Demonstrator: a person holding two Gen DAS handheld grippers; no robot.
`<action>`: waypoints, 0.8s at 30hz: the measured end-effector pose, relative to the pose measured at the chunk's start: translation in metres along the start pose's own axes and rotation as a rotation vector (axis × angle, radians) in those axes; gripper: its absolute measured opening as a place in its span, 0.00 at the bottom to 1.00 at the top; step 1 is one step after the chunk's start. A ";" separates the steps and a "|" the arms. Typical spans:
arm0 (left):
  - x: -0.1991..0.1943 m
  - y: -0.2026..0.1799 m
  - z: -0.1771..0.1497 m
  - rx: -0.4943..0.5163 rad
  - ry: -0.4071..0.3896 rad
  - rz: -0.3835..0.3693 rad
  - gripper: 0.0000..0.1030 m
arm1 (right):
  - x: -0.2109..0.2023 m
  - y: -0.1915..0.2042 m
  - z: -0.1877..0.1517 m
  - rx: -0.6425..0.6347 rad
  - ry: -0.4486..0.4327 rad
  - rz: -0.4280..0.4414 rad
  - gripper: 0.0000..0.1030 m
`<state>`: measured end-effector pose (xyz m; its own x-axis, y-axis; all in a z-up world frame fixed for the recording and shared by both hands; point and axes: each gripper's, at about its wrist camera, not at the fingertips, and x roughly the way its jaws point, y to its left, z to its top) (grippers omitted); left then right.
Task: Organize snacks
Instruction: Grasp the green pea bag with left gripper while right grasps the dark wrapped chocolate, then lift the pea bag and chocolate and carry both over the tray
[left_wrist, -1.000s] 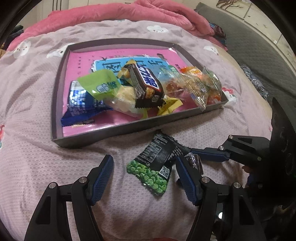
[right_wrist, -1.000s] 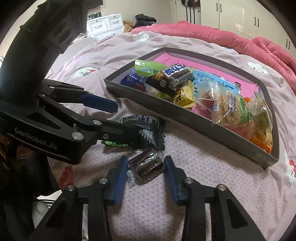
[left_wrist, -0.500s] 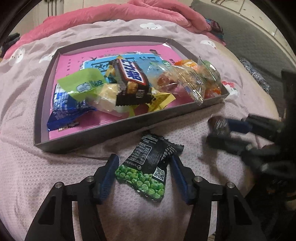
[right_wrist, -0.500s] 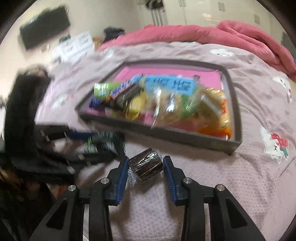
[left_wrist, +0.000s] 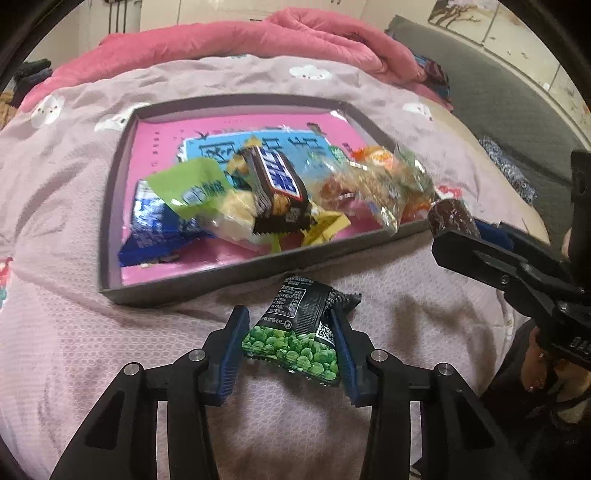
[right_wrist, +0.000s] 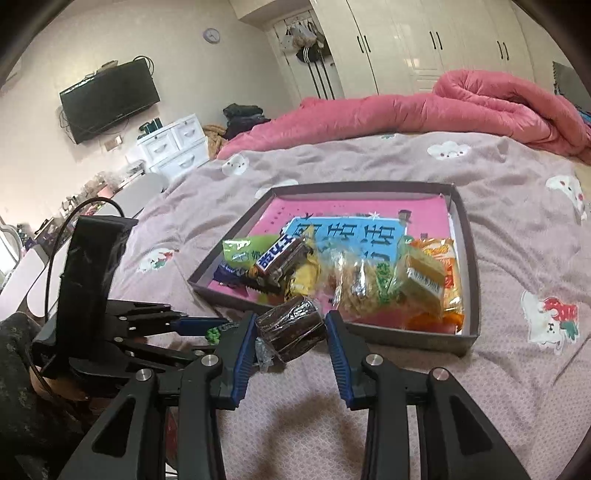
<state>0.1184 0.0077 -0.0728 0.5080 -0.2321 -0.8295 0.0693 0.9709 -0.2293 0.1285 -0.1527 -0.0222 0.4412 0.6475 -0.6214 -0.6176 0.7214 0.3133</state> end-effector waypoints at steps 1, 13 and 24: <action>-0.005 0.002 0.002 -0.008 -0.009 -0.001 0.44 | -0.001 -0.001 0.001 0.006 -0.008 -0.002 0.37; -0.062 0.024 0.019 -0.067 -0.165 0.044 0.36 | -0.008 -0.008 0.008 0.046 -0.065 0.001 0.37; -0.052 0.033 0.032 -0.105 -0.196 0.055 0.29 | -0.010 -0.008 0.010 0.046 -0.079 -0.004 0.37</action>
<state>0.1218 0.0539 -0.0209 0.6667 -0.1530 -0.7294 -0.0478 0.9679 -0.2468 0.1352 -0.1631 -0.0114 0.4948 0.6604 -0.5648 -0.5855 0.7337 0.3449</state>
